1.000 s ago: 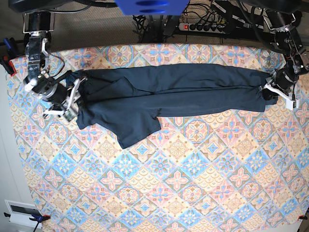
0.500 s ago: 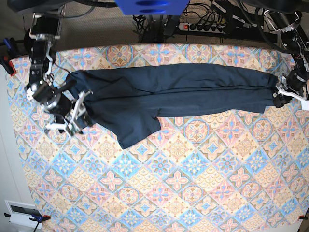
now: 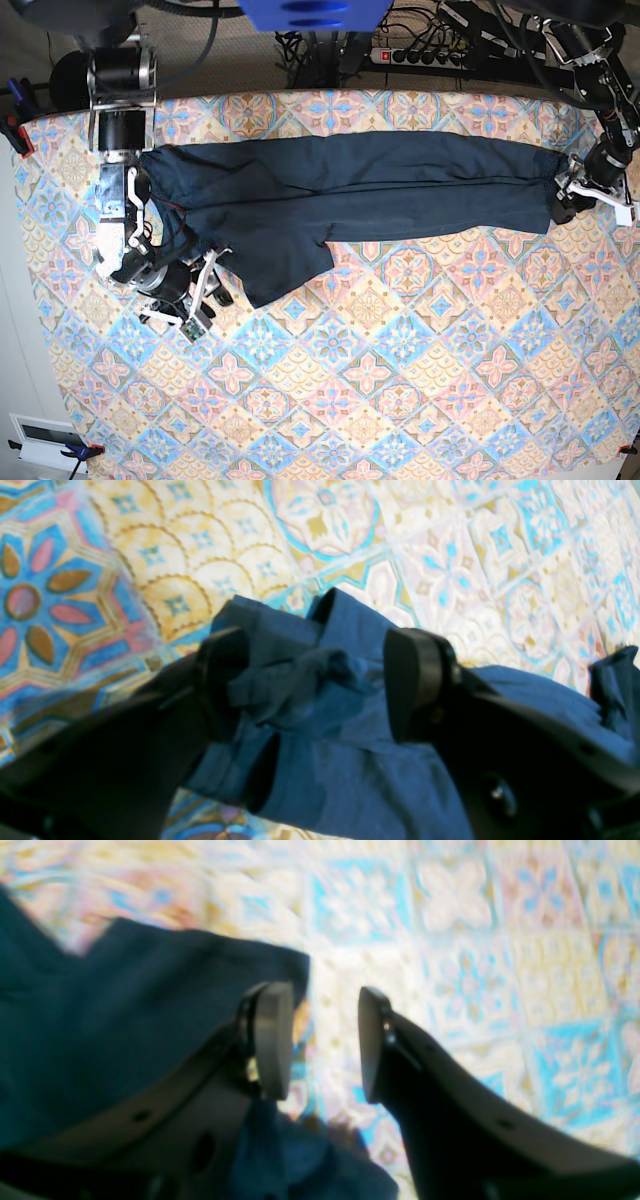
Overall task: Layout the t-shirt on the table in an organized manner, then fold the t-shirt properly
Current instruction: 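Grasp the loose sleeve end with the right gripper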
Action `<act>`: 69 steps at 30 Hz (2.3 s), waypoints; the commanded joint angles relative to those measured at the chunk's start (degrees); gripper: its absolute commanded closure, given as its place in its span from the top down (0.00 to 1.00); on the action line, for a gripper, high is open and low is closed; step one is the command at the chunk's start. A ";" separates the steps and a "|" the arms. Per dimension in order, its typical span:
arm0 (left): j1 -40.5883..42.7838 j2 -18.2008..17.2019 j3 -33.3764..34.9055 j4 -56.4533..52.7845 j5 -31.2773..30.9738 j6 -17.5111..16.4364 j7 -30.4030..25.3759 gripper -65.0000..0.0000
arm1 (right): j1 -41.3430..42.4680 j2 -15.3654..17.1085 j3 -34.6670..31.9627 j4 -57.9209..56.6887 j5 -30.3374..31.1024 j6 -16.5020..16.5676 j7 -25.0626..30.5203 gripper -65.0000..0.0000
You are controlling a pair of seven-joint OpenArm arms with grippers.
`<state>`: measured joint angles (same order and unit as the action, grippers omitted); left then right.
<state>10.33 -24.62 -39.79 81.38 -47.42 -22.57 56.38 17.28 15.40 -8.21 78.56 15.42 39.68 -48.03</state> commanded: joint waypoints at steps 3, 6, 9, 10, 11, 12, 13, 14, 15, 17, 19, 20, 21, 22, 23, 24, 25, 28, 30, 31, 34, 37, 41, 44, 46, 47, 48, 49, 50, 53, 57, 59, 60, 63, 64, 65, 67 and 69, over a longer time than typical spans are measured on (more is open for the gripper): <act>-0.35 -1.27 -0.43 0.86 -0.98 -0.16 -0.95 0.64 | 4.04 0.03 -1.07 -6.43 0.89 0.32 2.54 0.34; -0.35 -1.27 -0.43 0.86 -0.98 -0.16 -0.95 0.64 | 7.21 0.03 -1.16 -13.99 0.89 0.32 4.56 0.40; -0.35 -1.27 -0.43 0.86 -0.98 -0.16 -0.95 0.64 | 8.35 0.03 -1.07 -18.39 0.89 0.32 4.65 0.42; -0.35 -1.27 -0.43 0.86 -0.98 -0.16 -1.04 0.64 | 8.44 0.03 -1.07 -19.36 0.89 0.32 4.91 0.42; -0.35 -1.27 -0.43 0.86 -0.98 -0.16 -1.04 0.64 | 8.44 0.03 -1.07 -19.97 0.89 0.32 5.26 0.42; -0.35 -1.27 -0.43 0.86 -0.98 -0.16 -1.04 0.64 | 8.44 0.03 -1.07 -20.41 0.89 0.32 5.44 0.42; -0.35 -1.27 -0.43 0.86 -0.98 -0.16 -1.04 0.64 | 8.44 0.03 -1.07 -20.76 0.98 0.32 5.35 0.42; -0.44 -1.27 -0.43 0.86 -0.98 -0.16 -1.04 0.64 | 8.44 0.03 -1.07 -21.11 0.98 0.32 5.26 0.42; -0.44 -1.27 -0.43 0.86 -0.98 -0.16 -1.04 0.64 | 8.44 0.03 -1.07 -21.11 0.98 0.32 5.17 0.42; -0.44 -1.27 -0.43 0.86 -0.98 -0.16 -1.04 0.64 | 8.44 0.03 -1.07 -21.03 1.15 0.32 5.00 0.42; -0.44 -1.27 -0.43 0.86 -0.98 -0.16 -1.04 0.64 | 8.44 0.03 -1.07 -20.94 1.15 0.32 4.91 0.42; -0.44 -1.27 -0.43 0.86 -0.98 -0.16 -1.04 0.64 | 8.44 0.03 -0.89 -20.94 1.24 0.32 4.91 0.42; -0.44 -1.27 -0.43 0.86 -0.98 -0.16 -1.04 0.64 | 8.44 0.03 -0.89 -20.94 1.24 0.32 4.91 0.42; -0.44 -1.27 -0.43 0.86 -0.98 -0.16 -1.04 0.64 | 8.44 0.03 -0.72 -20.94 1.24 0.32 4.91 0.42; -0.44 -1.27 -0.43 0.86 -0.98 -0.16 -1.04 0.64 | 8.44 0.03 -0.63 -20.94 1.24 0.32 5.00 0.42; -0.44 -1.27 -0.43 0.86 -0.89 -0.16 -1.04 0.64 | 8.44 0.03 -0.63 -20.85 1.33 0.32 5.09 0.42; -0.44 -1.27 -0.43 0.86 -0.89 -0.16 -1.04 0.64 | 8.44 0.03 -0.63 -20.85 1.33 0.32 5.17 0.42; -0.44 -1.36 -0.43 0.86 -0.80 -0.16 -1.04 0.64 | 8.44 0.03 -0.54 -18.39 2.56 0.32 4.91 0.42; -0.44 -1.36 -0.43 0.86 -0.63 -0.16 -1.04 0.64 | 8.35 0.03 -0.54 -15.05 4.67 0.32 4.82 0.42; -0.44 -1.36 -0.43 0.86 -0.63 -0.16 -1.04 0.64 | 8.35 0.03 -0.63 -13.55 5.81 0.32 4.65 0.42; -0.44 -1.36 -0.43 0.86 -0.71 -0.16 -1.04 0.64 | 8.26 0.03 -0.63 -11.80 7.31 0.32 2.54 0.42; -0.44 -1.36 -0.43 0.86 -0.71 -0.16 -1.04 0.64 | 8.17 -0.15 -0.98 -12.06 7.31 0.32 2.45 0.42; -0.44 -1.36 -0.43 0.86 -0.71 -0.16 -1.04 0.64 | 8.17 -1.82 -1.07 -12.24 6.95 0.32 2.54 0.42; -0.44 -1.36 -0.43 0.86 -0.63 -0.16 -1.04 0.64 | 8.08 -2.08 -1.16 -13.82 6.25 0.32 2.54 0.42; -0.44 -1.36 -0.43 0.86 -0.63 -0.16 -1.04 0.64 | 8.08 -2.08 -1.16 -15.93 4.49 0.32 2.62 0.42; -0.44 -1.36 -0.43 0.86 -0.63 -0.16 -1.04 0.64 | 8.08 -2.17 -1.16 -16.89 3.61 0.32 2.71 0.42; -0.44 -1.36 -0.43 0.86 -0.71 -0.16 -1.04 0.64 | 8.08 -2.34 -1.16 -17.86 3.17 0.32 3.24 0.42; -0.44 -1.36 -0.43 0.86 -0.71 -0.16 -1.04 0.64 | 8.08 -2.87 -1.16 -18.48 2.82 0.32 4.03 0.42; -0.44 -1.36 -0.43 0.86 -0.71 -0.16 -1.04 0.64 | 8.08 -3.05 -1.16 -19.09 2.82 0.32 4.91 0.42; -0.44 -1.36 -0.43 0.86 -0.80 -0.16 -1.04 0.64 | 8.08 -3.22 -1.16 -21.20 2.82 0.32 5.88 0.42; -0.44 -1.36 -0.43 0.86 -0.80 -0.16 -1.04 0.64 | 8.08 -3.22 -1.16 -23.05 2.82 0.32 5.96 0.42; -0.44 -1.36 -0.43 0.86 -0.80 -0.16 -1.04 0.64 | 8.08 -3.22 -1.16 -23.14 2.82 0.32 5.88 0.42; -0.53 -1.36 -0.43 0.86 -0.80 -0.16 -1.04 0.64 | 8.08 -3.22 -1.24 -23.14 2.65 0.32 5.79 0.42; -1.40 -1.36 -0.34 0.86 -0.63 -0.16 -0.86 0.64 | 8.00 -3.22 -1.24 -23.05 1.33 0.32 5.35 0.42; -1.49 -1.36 -0.34 0.86 -0.54 -0.16 -0.86 0.64 | 7.82 -3.22 -1.24 -22.78 1.06 0.32 5.35 0.42; -1.58 -1.36 -0.34 0.86 -0.54 -0.16 -0.86 0.64 | 7.29 -3.22 -1.24 -22.61 0.89 0.32 5.26 0.42; -1.67 -1.36 -0.34 0.86 -0.54 -0.16 -0.86 0.64 | 5.89 -3.22 -1.24 -22.61 0.89 0.32 5.26 0.42; -1.84 -1.36 -0.34 0.86 -0.54 -0.16 -0.86 0.64 | 5.62 -3.22 -2.47 -22.61 0.89 0.32 5.35 0.41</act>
<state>9.08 -24.62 -39.83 81.38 -46.94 -22.52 56.40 21.71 11.97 -10.48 55.27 16.75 39.72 -41.36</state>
